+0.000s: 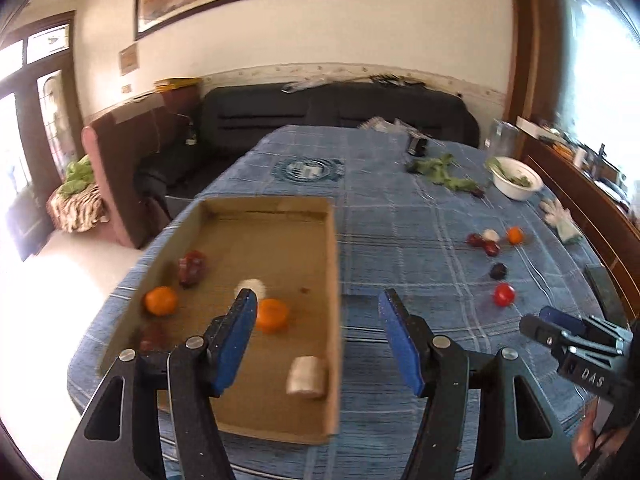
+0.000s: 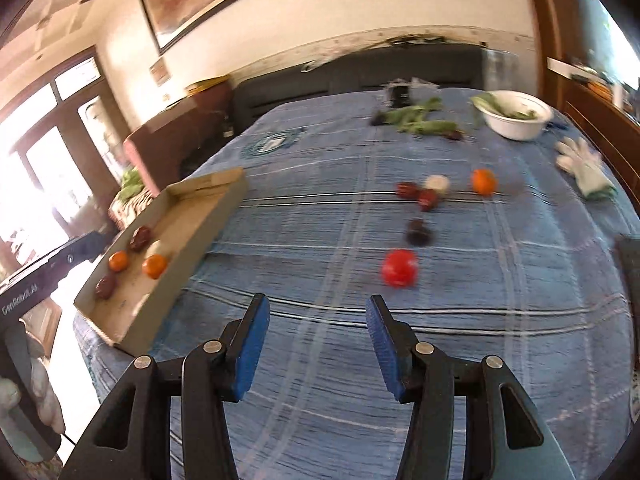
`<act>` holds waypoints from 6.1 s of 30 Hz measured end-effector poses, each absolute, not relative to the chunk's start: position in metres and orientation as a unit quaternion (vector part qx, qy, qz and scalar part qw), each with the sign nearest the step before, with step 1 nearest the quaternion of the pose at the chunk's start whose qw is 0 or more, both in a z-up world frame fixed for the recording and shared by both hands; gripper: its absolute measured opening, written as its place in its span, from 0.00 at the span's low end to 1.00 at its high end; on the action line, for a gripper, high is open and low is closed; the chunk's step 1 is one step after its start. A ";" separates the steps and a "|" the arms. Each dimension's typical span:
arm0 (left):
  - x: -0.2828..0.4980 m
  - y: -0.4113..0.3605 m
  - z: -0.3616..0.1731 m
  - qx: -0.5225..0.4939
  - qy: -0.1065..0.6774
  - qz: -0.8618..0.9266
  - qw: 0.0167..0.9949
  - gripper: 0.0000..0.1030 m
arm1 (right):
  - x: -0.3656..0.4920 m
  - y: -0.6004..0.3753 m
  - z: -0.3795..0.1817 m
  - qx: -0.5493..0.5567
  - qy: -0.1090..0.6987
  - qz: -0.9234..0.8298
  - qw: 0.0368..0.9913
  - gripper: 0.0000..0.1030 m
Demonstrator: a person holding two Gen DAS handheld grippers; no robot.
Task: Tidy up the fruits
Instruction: 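Move both open tools back over the remaining fruit on the table, then grasp the red tomato with the left tool while the right tool grasps an orange, then carry the tomato and orange over the box with both tools, then open both tools to drop the tomato and orange into the box, then move both open tools back over the remaining fruit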
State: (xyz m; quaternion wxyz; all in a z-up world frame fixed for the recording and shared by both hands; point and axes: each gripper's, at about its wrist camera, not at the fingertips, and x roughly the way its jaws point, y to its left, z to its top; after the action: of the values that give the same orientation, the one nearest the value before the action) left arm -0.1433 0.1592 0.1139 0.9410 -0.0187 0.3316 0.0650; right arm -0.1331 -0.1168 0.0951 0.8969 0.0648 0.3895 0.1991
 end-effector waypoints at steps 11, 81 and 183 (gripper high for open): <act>-0.119 0.115 0.099 0.004 0.361 0.022 0.932 0.61 | -0.126 -0.161 0.085 0.090 0.394 0.170 0.899 0.54; -0.062 0.059 0.072 -0.056 0.402 -0.119 0.906 0.27 | -0.011 -0.169 0.075 0.015 0.431 0.082 0.899 0.31; -0.046 0.078 0.073 -0.036 0.432 -0.076 0.898 0.71 | -0.047 -0.207 0.096 0.088 0.413 0.106 0.900 0.66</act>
State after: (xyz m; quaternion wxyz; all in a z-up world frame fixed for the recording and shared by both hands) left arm -0.0464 0.0782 0.0733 0.8981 -0.0361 0.4315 -0.0764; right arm -0.0465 -0.2074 0.0960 0.9002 0.0884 0.4130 0.1061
